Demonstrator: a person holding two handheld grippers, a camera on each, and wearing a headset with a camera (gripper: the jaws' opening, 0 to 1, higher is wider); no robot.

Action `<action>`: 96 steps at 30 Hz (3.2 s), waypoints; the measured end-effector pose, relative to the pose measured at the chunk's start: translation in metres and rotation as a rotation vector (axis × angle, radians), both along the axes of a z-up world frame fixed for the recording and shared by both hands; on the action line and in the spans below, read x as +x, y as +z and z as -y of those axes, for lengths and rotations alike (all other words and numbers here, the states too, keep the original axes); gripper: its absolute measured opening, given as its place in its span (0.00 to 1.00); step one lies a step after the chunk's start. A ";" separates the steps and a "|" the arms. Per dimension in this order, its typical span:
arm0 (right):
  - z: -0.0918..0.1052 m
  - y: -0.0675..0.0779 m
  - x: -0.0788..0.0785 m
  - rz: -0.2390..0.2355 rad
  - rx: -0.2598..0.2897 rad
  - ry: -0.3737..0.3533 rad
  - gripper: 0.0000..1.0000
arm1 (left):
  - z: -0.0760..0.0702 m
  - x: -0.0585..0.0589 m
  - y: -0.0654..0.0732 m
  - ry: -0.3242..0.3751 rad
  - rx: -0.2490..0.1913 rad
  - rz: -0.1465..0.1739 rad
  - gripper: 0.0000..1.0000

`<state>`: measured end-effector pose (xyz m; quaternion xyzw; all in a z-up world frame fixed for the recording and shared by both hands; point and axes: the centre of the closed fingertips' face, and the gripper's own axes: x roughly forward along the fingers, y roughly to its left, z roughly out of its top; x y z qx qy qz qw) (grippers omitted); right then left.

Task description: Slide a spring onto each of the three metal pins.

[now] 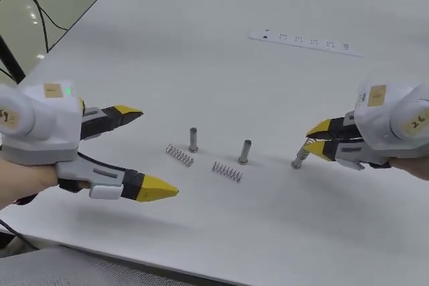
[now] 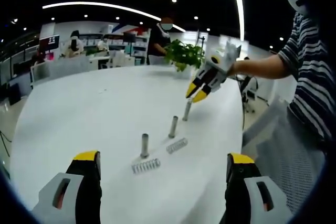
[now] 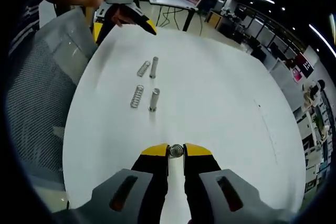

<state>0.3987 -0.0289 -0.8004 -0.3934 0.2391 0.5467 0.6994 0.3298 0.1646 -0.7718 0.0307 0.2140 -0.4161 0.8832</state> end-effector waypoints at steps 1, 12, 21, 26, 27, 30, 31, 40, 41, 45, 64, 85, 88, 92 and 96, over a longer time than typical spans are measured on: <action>0.000 -0.003 0.000 0.007 -0.008 0.001 0.07 | 0.000 0.000 0.000 0.001 -0.002 0.002 0.97; 0.006 -0.019 -0.003 -0.018 0.001 -0.022 0.08 | 0.001 -0.001 0.000 0.003 -0.005 -0.001 0.97; 0.004 -0.018 -0.002 -0.029 0.013 -0.036 0.08 | -0.001 0.002 0.003 0.008 -0.006 0.003 0.96; 0.001 -0.015 -0.001 -0.045 0.036 -0.046 0.09 | 0.000 0.001 0.004 0.005 -0.012 0.001 0.97; 0.000 -0.013 -0.002 -0.048 0.040 -0.047 0.09 | 0.001 0.001 0.004 0.006 -0.016 -0.001 0.97; 0.000 -0.013 -0.003 -0.048 0.045 -0.053 0.11 | 0.001 0.001 0.005 0.005 -0.017 0.001 0.97; 0.000 -0.011 -0.003 -0.048 0.048 -0.057 0.11 | 0.001 0.001 0.005 0.006 -0.017 0.001 0.97; -0.001 0.010 -0.001 -0.086 0.200 -0.147 0.11 | 0.001 0.002 0.009 0.009 -0.017 0.006 0.97; -0.002 0.014 -0.002 -0.106 0.238 -0.167 0.11 | 0.002 0.002 0.009 0.009 -0.020 0.005 0.97; -0.002 0.022 -0.003 -0.128 0.293 -0.195 0.12 | 0.002 0.002 0.009 0.008 -0.021 0.006 0.97; -0.007 0.029 -0.033 -0.167 0.359 -0.188 0.12 | 0.002 0.002 0.009 0.011 -0.019 0.007 0.97; -0.020 0.013 -0.051 -0.217 0.381 -0.216 0.12 | 0.003 0.001 0.010 0.011 -0.013 0.006 0.96; -0.029 0.011 -0.054 -0.223 0.383 -0.203 0.12 | 0.003 0.000 0.010 0.011 -0.011 0.007 0.96; -0.042 0.010 -0.058 -0.228 0.384 -0.175 0.12 | 0.004 -0.001 0.010 0.009 -0.012 0.004 0.96; -0.053 0.010 -0.059 -0.233 0.386 -0.158 0.12 | 0.003 -0.002 0.011 0.010 -0.012 0.003 0.96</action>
